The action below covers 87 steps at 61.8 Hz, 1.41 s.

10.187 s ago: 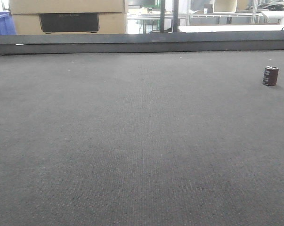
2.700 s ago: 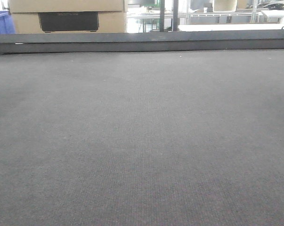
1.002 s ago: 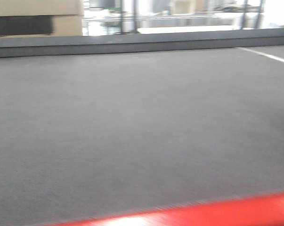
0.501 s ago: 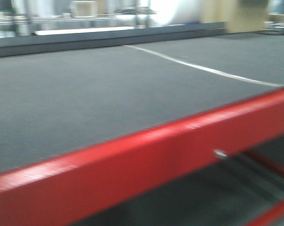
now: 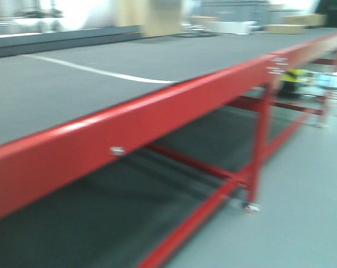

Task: Place cylindrical capacitor in blue bin on shelf
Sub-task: 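Drive the base away from the table toward the shelf of blue bins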

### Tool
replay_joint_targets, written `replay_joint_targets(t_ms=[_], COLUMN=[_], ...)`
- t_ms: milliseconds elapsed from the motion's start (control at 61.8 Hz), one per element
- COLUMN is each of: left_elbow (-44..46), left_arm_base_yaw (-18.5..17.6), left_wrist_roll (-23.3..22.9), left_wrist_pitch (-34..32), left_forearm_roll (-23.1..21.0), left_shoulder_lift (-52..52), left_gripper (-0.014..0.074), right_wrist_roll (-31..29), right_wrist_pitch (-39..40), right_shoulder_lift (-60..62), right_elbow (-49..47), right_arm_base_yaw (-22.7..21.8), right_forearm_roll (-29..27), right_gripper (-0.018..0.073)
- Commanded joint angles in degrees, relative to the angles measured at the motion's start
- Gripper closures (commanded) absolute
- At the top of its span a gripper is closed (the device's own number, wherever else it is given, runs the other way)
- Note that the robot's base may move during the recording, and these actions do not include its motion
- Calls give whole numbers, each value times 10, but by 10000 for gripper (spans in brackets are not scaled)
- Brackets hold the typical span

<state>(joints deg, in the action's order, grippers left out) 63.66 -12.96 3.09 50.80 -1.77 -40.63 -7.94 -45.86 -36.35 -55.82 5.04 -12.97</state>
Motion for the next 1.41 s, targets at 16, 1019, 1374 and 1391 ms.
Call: replay_joint_targets(t_ms=[16,1019,1374,1391], left_elbow=[-1,-1,-1,-1], left_arm_base_yaw=[-3,-3,-3,-3], left_wrist_roll=[-3,-3,-3,-3], left_wrist_pitch=[-8,-8,-8,-8], left_forearm_roll=[-4,-4,-1,-1], left_shoulder_lift=[3,3,3,3], left_gripper=[707,707,707,707], right_wrist_roll=[-1,-1,-1,-1], right_wrist_pitch=[12,12,12,12], right_shoulder_lift=[4,4,6,6], right_elbow=[1,1,1,1], right_arm_base_yaw=[1,1,1,1], right_forearm_roll=[2,2,1,1], right_gripper=[721,721,721,721])
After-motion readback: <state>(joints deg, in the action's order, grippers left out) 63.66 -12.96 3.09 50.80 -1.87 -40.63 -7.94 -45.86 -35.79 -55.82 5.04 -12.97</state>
